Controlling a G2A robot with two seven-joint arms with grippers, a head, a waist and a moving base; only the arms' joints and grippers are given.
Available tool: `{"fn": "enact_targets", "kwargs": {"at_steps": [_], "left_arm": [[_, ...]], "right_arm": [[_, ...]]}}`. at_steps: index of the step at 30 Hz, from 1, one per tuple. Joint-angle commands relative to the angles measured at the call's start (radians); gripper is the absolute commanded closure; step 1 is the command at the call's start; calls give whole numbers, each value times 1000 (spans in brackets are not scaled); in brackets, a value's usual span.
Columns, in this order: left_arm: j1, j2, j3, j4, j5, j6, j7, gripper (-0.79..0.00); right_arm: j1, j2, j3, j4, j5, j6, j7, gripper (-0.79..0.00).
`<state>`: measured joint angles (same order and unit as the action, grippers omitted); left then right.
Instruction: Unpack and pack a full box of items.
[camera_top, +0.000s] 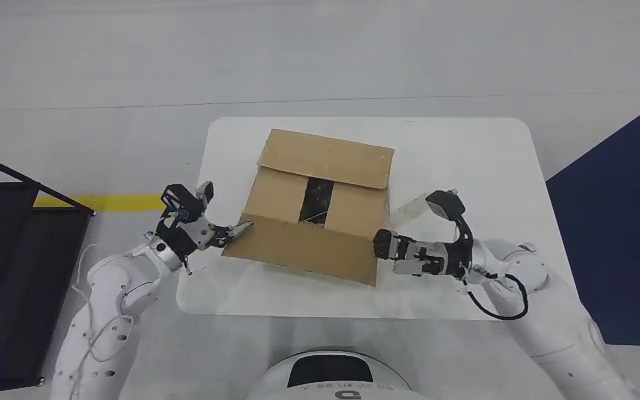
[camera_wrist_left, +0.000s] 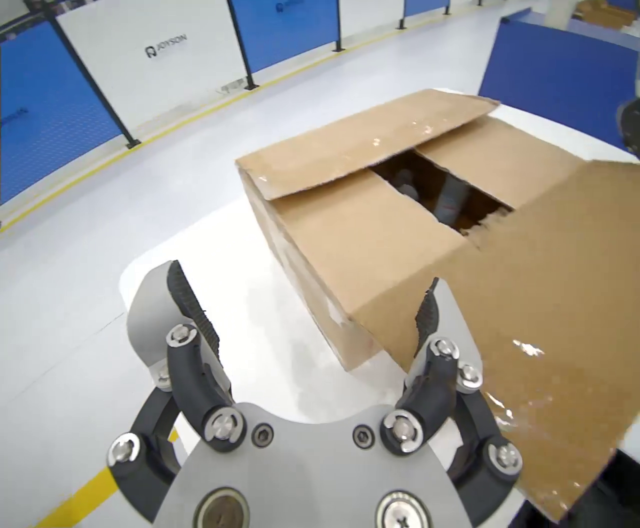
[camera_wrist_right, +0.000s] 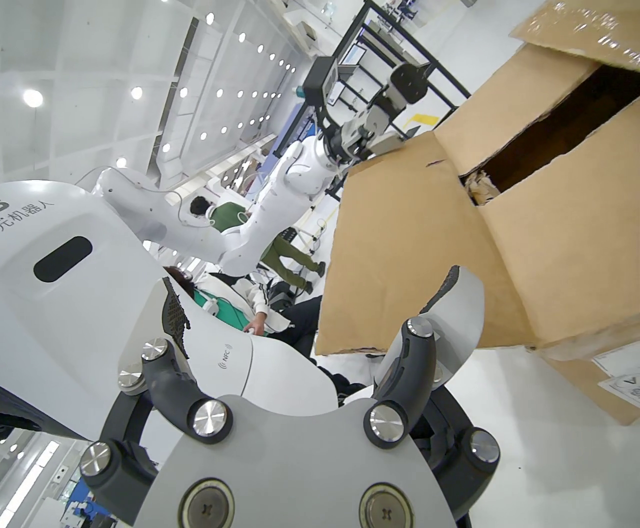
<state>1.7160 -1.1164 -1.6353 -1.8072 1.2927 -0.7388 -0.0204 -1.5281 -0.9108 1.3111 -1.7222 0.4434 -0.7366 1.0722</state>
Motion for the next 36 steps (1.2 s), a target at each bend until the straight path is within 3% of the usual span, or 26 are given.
{"fn": "enact_targets", "kwargs": {"at_steps": [1,8,14,22,27,32,36], "left_arm": [[21,6,-18,-7,12,-56,27,-785],[93,19,-52,-52,95,-147,130,-785],[131,24,-36,-72,160,-151,181,-785],[137,26,7,-36,280,-50,222,-785],[114,25,13,-8,236,-21,213,-785],[106,29,-42,-23,137,-17,203,-785],[98,31,-53,-21,124,-6,173,-785]], "right_arm": [[-7,1,12,-5,-5,-5,-19,-785],[-35,3,62,-22,-92,2,-119,-785],[-67,1,95,-39,-152,-3,-214,-785],[-87,-5,120,-45,-223,-13,-340,-785],[-87,-5,120,-45,-223,-13,-340,-785],[-87,-5,120,-45,-223,-13,-340,-785],[-37,-15,130,-14,-417,63,-488,-785]]}}
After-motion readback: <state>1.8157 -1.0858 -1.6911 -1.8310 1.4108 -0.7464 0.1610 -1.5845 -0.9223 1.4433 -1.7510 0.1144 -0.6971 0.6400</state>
